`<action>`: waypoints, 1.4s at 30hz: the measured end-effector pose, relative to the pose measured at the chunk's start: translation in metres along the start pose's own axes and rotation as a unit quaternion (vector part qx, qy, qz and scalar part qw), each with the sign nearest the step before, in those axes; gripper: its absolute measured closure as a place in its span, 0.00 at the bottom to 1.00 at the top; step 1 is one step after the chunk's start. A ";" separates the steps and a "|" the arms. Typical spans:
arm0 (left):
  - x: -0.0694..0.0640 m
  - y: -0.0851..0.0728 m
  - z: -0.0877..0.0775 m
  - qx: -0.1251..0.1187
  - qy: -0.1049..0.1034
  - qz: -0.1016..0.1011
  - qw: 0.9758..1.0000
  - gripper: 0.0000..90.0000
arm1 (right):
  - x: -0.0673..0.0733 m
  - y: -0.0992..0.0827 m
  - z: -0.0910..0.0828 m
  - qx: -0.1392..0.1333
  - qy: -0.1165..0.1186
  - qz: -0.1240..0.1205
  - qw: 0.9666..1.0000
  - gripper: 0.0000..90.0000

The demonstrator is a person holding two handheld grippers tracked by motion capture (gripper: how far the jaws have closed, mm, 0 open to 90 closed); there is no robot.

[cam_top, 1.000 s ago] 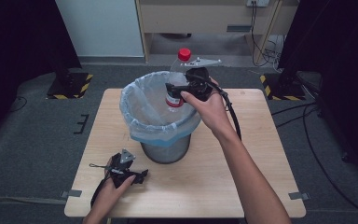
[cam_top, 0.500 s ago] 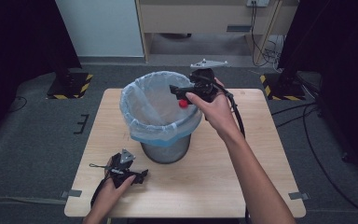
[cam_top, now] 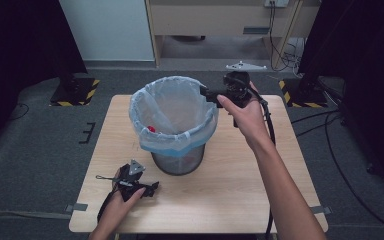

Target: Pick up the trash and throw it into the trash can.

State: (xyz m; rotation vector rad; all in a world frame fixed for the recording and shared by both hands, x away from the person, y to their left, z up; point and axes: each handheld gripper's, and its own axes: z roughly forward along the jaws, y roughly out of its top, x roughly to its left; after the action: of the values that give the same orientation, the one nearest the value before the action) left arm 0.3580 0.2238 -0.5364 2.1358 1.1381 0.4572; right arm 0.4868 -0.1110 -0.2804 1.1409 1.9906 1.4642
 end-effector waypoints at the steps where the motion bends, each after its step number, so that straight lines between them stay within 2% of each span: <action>1: 0.000 0.000 0.000 0.000 0.000 0.000 1.000 0.00 | -0.002 0.000 -0.001 -0.002 -0.001 0.005 1.000 0.09; 16: 0.000 0.000 0.000 0.000 0.000 0.000 1.000 0.00 | -0.026 -0.006 -0.009 -0.009 -0.031 0.024 0.999 0.09; 21: 0.000 0.000 0.000 -0.001 0.000 0.000 1.000 0.00 | -0.039 -0.012 -0.013 -0.001 -0.058 0.032 0.998 0.08; 24: 0.000 0.000 0.000 0.000 0.000 0.000 1.000 0.00 | -0.049 -0.019 -0.015 -0.006 -0.073 0.042 0.996 0.08; 29: 0.000 0.000 0.000 -0.001 0.000 -0.001 1.000 0.00 | -0.069 -0.043 -0.014 0.011 -0.096 0.057 0.994 0.09; 35: 0.000 0.000 0.000 0.000 0.000 0.000 1.000 0.00 | -0.089 -0.088 -0.004 0.052 -0.114 0.069 0.990 0.10; 42: 0.000 0.000 0.000 0.000 0.000 0.000 1.000 0.00 | -0.098 -0.135 0.005 0.091 -0.112 0.082 0.986 0.10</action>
State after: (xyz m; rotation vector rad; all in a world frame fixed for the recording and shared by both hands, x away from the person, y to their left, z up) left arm 0.3580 0.2238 -0.5364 2.1367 1.1375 0.4577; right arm 0.4979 -0.2020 -0.4198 1.5072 1.9404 1.1857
